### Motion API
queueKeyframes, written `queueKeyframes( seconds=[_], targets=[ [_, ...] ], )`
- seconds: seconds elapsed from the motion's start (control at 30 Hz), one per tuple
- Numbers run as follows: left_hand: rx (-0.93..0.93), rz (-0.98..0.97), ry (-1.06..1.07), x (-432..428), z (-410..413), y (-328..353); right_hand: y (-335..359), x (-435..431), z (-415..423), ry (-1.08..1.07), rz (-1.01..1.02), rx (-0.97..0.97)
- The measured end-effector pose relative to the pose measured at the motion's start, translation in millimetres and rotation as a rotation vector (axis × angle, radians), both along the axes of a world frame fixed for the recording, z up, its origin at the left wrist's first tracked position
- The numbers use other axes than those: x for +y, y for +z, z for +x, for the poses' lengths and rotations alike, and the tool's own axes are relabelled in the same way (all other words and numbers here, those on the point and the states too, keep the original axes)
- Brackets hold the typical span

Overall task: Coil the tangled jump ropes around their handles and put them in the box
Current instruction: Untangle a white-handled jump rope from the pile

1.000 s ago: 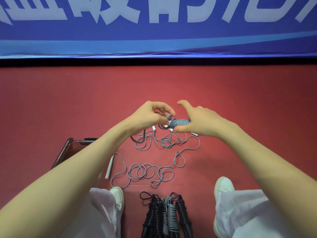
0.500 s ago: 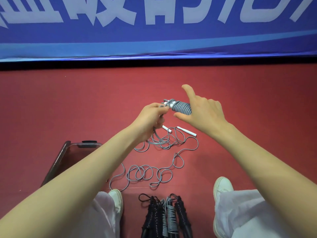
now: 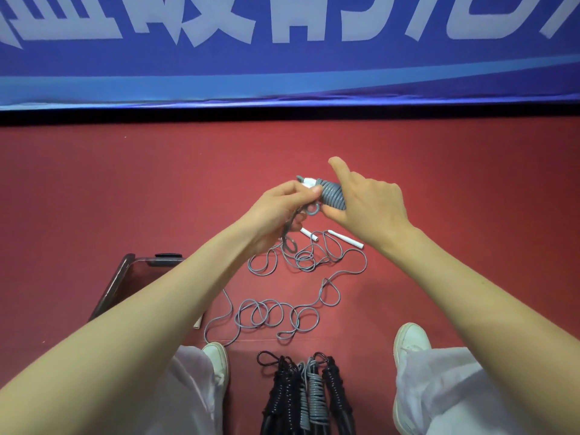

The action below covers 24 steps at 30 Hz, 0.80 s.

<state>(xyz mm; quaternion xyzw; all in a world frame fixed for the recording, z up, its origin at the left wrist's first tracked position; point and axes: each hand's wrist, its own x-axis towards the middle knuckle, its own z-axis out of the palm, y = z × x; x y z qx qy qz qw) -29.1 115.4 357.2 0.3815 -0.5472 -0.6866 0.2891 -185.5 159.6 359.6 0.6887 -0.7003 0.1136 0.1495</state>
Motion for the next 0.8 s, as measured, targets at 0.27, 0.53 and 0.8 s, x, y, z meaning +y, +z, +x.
queueKeyframes(
  seconds=[0.27,0.53,0.8],
  targets=[
    [0.112,0.153,0.067,-2.9,-0.1,2.1,14.4,-0.6,-13.9,-0.074,-0.052,-0.217],
    [0.210,0.436,0.039,-2.3,0.1,-0.8,14.0,1.4,-12.8,-0.100,-0.062,-0.242],
    [0.150,0.081,0.230,1.4,-4.4,-6.2,13.1,-1.6,-13.0,-0.134,-0.062,-0.324]
  ],
)
